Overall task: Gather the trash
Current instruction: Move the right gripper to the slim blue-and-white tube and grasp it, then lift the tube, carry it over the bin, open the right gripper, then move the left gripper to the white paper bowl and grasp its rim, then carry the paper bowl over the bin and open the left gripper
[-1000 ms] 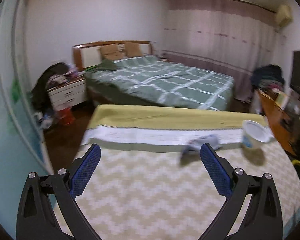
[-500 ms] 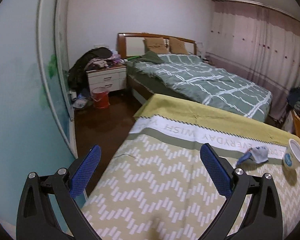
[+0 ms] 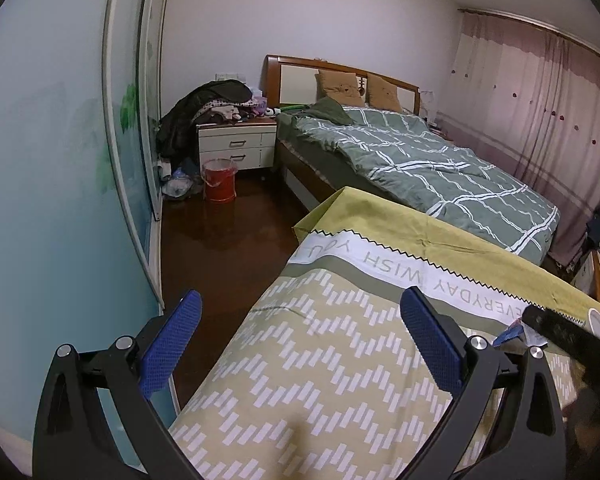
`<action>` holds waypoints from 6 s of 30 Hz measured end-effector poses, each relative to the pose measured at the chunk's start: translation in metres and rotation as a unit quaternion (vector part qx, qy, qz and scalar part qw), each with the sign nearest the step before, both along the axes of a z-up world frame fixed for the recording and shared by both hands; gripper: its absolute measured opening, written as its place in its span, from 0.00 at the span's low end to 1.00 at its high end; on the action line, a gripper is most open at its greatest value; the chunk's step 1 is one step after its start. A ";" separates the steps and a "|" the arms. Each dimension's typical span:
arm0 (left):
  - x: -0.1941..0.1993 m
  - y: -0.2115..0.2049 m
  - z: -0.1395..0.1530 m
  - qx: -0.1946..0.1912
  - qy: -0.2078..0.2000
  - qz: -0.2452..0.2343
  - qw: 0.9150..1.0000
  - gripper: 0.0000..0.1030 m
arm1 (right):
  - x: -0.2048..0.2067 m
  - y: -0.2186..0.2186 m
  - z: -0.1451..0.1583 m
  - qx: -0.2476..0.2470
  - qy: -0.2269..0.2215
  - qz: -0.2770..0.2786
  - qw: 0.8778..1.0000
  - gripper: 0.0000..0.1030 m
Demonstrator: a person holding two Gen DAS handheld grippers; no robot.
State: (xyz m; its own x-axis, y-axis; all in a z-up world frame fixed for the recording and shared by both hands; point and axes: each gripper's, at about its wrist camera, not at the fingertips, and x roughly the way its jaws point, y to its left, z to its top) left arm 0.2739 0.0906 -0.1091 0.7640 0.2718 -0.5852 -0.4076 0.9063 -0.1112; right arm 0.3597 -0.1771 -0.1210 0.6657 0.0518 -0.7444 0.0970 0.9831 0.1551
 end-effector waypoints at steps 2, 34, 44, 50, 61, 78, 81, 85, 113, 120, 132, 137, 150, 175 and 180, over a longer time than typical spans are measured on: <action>0.000 -0.001 -0.001 0.000 0.000 -0.002 1.000 0.95 | 0.009 -0.005 -0.005 0.001 0.011 -0.021 1.000 0.64; 0.000 -0.003 -0.003 0.000 0.004 0.001 1.000 0.95 | -0.028 0.006 -0.006 -0.046 0.000 0.054 0.997 0.08; 0.000 -0.008 -0.003 0.007 0.005 -0.005 1.000 0.95 | -0.121 -0.056 0.038 0.027 -0.073 0.091 0.993 0.08; -0.001 -0.011 -0.002 0.015 0.006 -0.011 1.000 0.95 | -0.167 -0.097 0.037 0.019 -0.088 0.059 0.994 0.08; -0.004 -0.028 0.002 0.029 0.001 -0.047 0.998 0.95 | -0.230 -0.235 0.038 -0.040 -0.133 -0.155 0.978 0.08; -0.011 -0.073 0.006 0.007 -0.023 -0.184 0.983 0.95 | -0.258 -0.354 -0.003 -0.046 -0.072 -0.365 0.927 0.21; -0.013 -0.083 0.007 0.016 -0.025 -0.201 0.979 0.95 | -0.261 -0.357 -0.002 -0.042 -0.076 -0.368 0.926 0.28; -0.013 -0.097 0.007 0.020 -0.020 -0.228 0.973 0.95 | -0.262 -0.355 0.000 -0.044 -0.079 -0.368 0.925 0.30; 0.073 -0.360 -0.024 0.025 0.129 -0.433 0.892 0.95 | -0.255 -0.355 -0.001 -0.007 -0.089 -0.331 0.939 0.42; 0.102 -0.375 -0.034 0.013 0.131 -0.409 0.903 0.95 | -0.253 -0.356 -0.001 0.000 -0.091 -0.320 0.943 0.42; 0.134 -0.388 -0.037 0.012 0.128 -0.393 0.910 0.77 | -0.252 -0.357 -0.002 0.000 -0.090 -0.316 0.944 0.42; 0.124 -0.385 -0.027 0.021 0.116 -0.397 0.910 0.77 | -0.252 -0.358 -0.002 0.000 -0.091 -0.317 0.944 0.42; 0.035 -0.408 0.023 0.023 0.086 -0.467 0.880 0.77 | -0.287 -0.364 0.004 0.006 -0.115 -0.324 0.939 0.50; -0.082 -0.637 -0.022 0.053 0.166 -0.608 0.775 0.77 | -0.403 -0.433 0.037 -0.033 -0.158 -0.381 0.910 0.63; -0.079 -0.659 -0.040 0.055 0.186 -0.607 0.771 0.79 | -0.409 -0.440 0.034 -0.026 -0.157 -0.390 0.907 0.63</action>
State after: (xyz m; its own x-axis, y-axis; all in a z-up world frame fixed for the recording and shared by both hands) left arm 0.1954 -0.5680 -0.1491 0.2795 -0.4464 -0.8501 0.7626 0.6411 -0.0860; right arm -0.0492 -0.6169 -0.0868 0.6645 -0.5558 -0.4996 0.7250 0.6416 0.2506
